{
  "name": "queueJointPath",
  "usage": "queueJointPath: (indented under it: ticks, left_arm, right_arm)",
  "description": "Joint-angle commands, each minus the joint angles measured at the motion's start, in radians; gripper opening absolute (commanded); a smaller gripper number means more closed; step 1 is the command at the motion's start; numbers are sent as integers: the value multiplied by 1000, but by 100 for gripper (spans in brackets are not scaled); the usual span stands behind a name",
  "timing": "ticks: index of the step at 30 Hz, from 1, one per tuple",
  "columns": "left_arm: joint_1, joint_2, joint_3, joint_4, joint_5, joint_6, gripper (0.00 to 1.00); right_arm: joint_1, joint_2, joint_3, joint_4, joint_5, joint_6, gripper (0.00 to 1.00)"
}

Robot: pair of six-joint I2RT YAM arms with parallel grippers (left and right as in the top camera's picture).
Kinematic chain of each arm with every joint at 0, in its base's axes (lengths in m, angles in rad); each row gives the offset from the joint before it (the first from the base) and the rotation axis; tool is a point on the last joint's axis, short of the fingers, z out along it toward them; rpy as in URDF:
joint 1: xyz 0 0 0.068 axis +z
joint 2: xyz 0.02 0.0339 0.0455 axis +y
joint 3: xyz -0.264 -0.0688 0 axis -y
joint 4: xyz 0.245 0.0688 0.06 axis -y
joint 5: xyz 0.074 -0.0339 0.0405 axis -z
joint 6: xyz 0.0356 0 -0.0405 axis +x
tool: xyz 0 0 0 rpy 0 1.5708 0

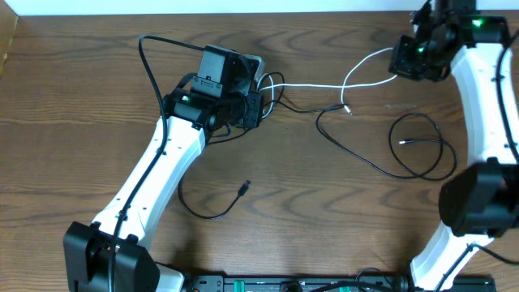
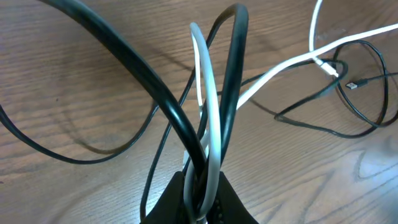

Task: Untangle cables
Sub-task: 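Hold cables with left gripper while right gripper pulls white cable rightward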

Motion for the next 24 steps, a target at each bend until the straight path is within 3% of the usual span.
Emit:
queueJointPath:
  ticks: [1,16,24]
  left_arm:
    - [10,18,-4,-9,-17,-33,8]
    - [10,62,-4,-15,-17,-99,8]
    - [9,104,-4,-16,-17,-218,8]
  right_arm:
    - [2,39,-3,9,4,-18,1]
    - [1,108,-3,56,10,-55,1]
    - [14,108,-3,43,-3,-108,1]
